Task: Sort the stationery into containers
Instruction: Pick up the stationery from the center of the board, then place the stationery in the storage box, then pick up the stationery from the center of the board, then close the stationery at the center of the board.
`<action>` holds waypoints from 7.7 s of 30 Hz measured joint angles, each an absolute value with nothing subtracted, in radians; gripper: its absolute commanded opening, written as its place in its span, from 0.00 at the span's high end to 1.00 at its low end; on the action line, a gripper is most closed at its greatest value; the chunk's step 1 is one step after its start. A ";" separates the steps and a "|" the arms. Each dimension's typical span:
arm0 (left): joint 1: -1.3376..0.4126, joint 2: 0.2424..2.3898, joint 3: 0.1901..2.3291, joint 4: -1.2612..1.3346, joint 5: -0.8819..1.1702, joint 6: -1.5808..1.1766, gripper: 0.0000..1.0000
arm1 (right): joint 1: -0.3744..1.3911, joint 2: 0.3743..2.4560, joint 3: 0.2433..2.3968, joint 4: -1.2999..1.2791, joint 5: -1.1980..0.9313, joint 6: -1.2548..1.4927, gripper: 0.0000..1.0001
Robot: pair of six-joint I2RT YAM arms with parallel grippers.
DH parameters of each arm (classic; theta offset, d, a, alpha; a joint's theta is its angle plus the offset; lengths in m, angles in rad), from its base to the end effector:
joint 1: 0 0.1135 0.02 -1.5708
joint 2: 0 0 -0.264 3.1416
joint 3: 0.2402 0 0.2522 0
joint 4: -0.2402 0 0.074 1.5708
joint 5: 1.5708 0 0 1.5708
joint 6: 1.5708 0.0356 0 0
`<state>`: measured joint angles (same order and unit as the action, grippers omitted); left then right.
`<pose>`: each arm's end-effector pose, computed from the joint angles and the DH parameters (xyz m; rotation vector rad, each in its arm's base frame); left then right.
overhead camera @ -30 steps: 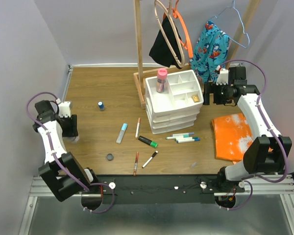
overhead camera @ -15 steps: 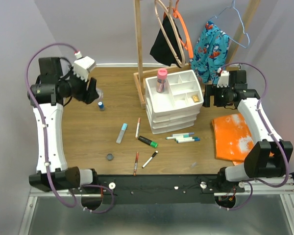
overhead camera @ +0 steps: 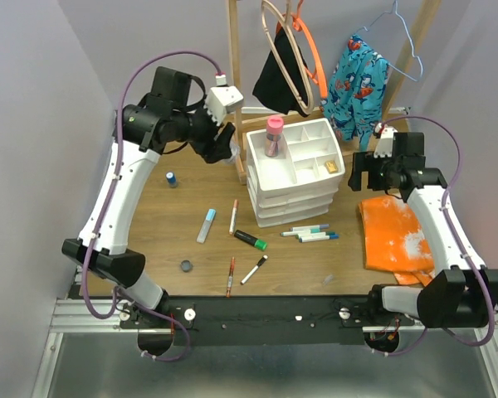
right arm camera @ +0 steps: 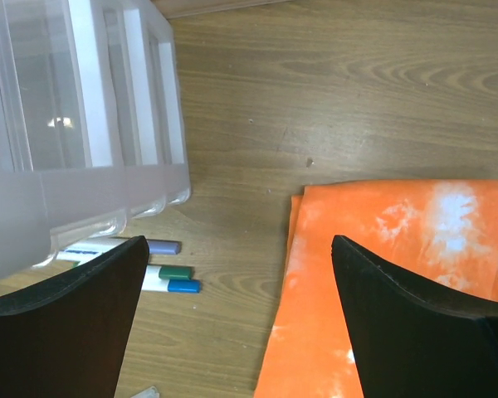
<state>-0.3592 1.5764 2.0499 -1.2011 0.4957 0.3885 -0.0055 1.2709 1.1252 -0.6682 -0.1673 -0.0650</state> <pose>0.2663 -0.1181 0.4726 1.0537 1.9904 -0.5515 0.2680 0.0045 0.3102 -0.1498 2.3716 0.1657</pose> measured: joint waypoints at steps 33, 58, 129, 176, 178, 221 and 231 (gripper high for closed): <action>-0.762 1.888 2.276 -1.184 0.235 0.419 0.61 | -0.008 1.112 0.970 -0.660 -0.118 -0.072 0.01; -0.802 1.934 2.237 -1.156 0.081 0.421 0.13 | -0.008 1.105 0.956 -0.659 -0.119 -0.071 0.01; 0.014 2.071 1.795 -0.981 0.103 0.416 0.39 | -0.035 1.127 0.955 -0.659 -0.121 -0.071 0.01; 0.053 2.142 1.838 -1.018 0.154 0.400 0.51 | -0.039 1.200 0.955 -0.644 -0.121 -0.071 0.01; 0.053 2.142 1.829 -1.018 0.154 0.399 0.52 | -0.039 1.200 0.955 -0.644 -0.121 -0.071 0.01; -0.075 1.259 1.110 -1.295 0.387 0.830 0.63 | -0.040 1.187 0.930 -0.622 -0.144 -0.105 0.01; -0.214 1.184 0.916 -1.272 0.386 0.912 0.63 | -0.040 1.184 0.927 -0.619 -0.148 -0.114 0.01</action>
<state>-0.2142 1.1843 0.9161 -1.2716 0.3862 0.9123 -0.0399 1.1843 0.9268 -0.6193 -0.1478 -0.1143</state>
